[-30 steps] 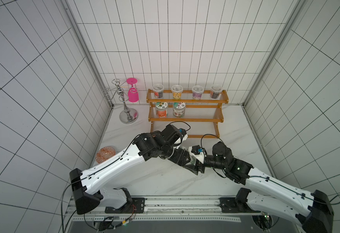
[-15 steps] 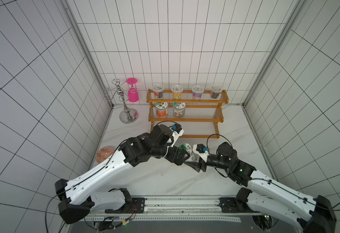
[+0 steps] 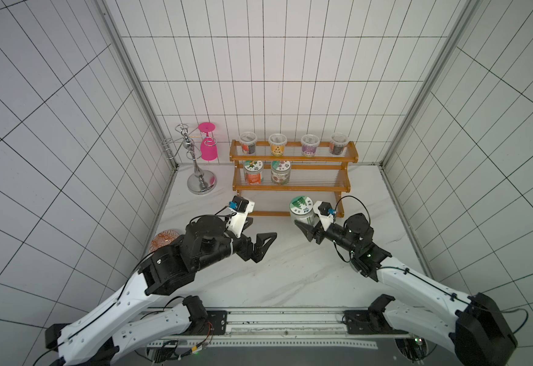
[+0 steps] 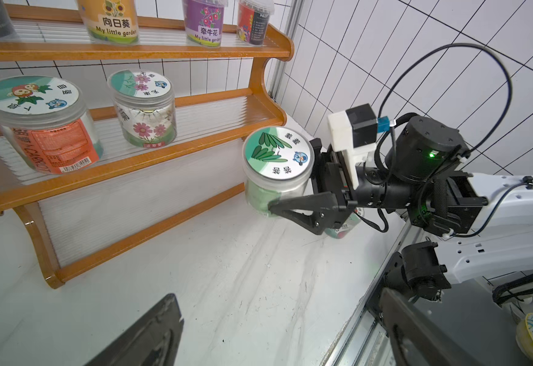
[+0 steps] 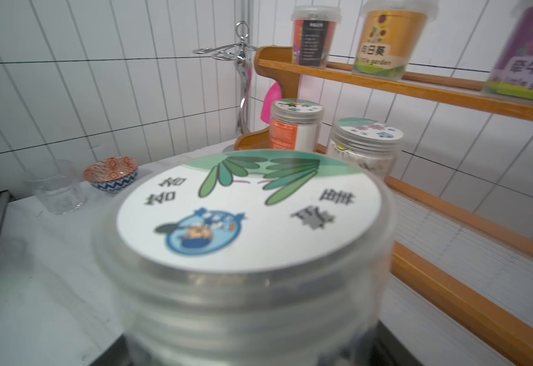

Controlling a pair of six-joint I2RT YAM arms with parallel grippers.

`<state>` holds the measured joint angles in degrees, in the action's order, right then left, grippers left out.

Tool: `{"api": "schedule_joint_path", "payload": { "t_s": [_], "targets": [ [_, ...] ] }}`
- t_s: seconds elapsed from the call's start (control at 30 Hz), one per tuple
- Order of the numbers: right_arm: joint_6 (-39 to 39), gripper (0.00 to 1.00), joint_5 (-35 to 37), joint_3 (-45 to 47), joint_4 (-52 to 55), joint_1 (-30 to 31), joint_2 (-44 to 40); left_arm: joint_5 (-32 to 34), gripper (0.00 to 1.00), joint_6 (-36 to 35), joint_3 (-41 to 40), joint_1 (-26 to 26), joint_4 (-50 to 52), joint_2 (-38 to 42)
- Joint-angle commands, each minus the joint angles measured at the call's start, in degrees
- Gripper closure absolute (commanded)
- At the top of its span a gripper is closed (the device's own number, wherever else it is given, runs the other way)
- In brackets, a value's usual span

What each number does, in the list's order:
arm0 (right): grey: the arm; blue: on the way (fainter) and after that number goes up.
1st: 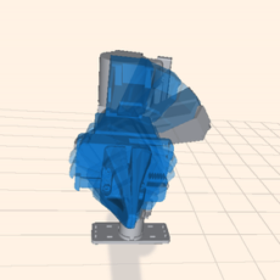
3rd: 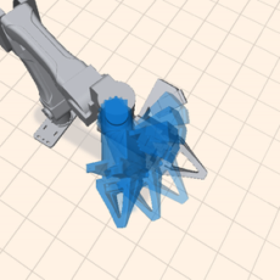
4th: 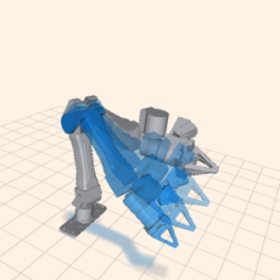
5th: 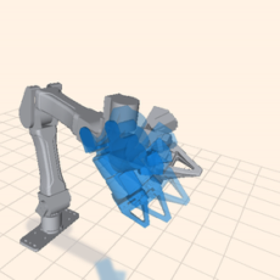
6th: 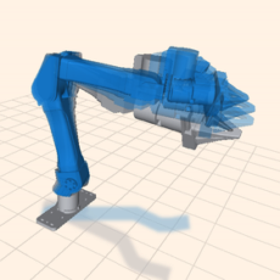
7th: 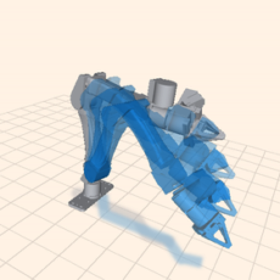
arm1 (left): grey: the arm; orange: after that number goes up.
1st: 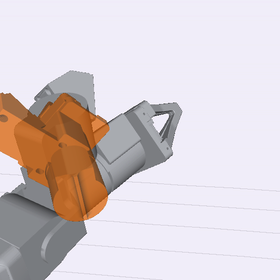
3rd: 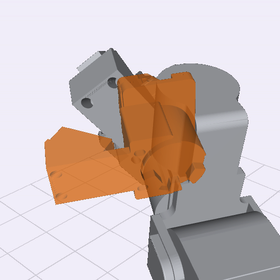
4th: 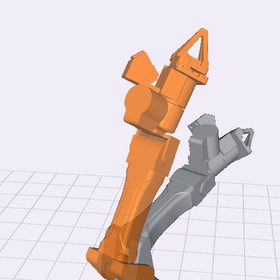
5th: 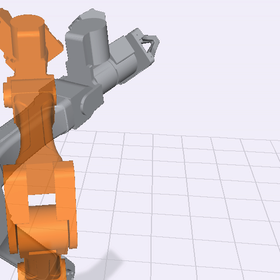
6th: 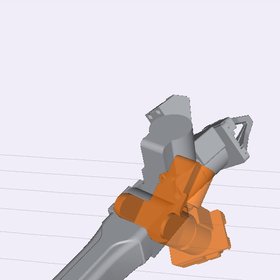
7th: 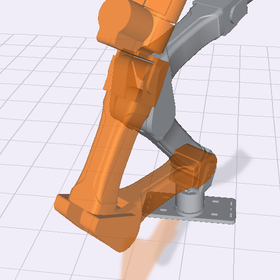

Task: Place the seed container on the shelf
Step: Place the seed jar on the shelf.

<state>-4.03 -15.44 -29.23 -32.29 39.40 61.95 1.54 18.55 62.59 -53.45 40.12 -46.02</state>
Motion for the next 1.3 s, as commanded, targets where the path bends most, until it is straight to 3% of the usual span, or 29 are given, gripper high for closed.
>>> {"api": "schedule_joint_path", "payload": {
  "t_s": [0.0, 0.1, 0.4, 1.27],
  "targets": [
    [2.82, 0.36, 4.94, -1.09, -13.27, -2.99, 4.28, 1.53, 0.01, -1.17, -0.89, 0.28, -2.52, 0.66],
    [3.74, 0.33, 8.17, -2.95, -17.87, -5.12, 9.45, 1.78, 0.01, -1.23, -1.23, 0.28, -2.04, 1.04],
    [5.51, 0.34, 5.93, -9.88, -22.60, -10.84, 21.84, 3.74, 0.01, -1.76, -2.12, 0.35, -1.03, 3.02],
    [5.66, 0.33, 4.05, -23.02, -24.53, -15.26, 38.63, 6.38, 0.01, -1.55, -3.35, 0.50, 0.84, 5.94]
  ]
}}
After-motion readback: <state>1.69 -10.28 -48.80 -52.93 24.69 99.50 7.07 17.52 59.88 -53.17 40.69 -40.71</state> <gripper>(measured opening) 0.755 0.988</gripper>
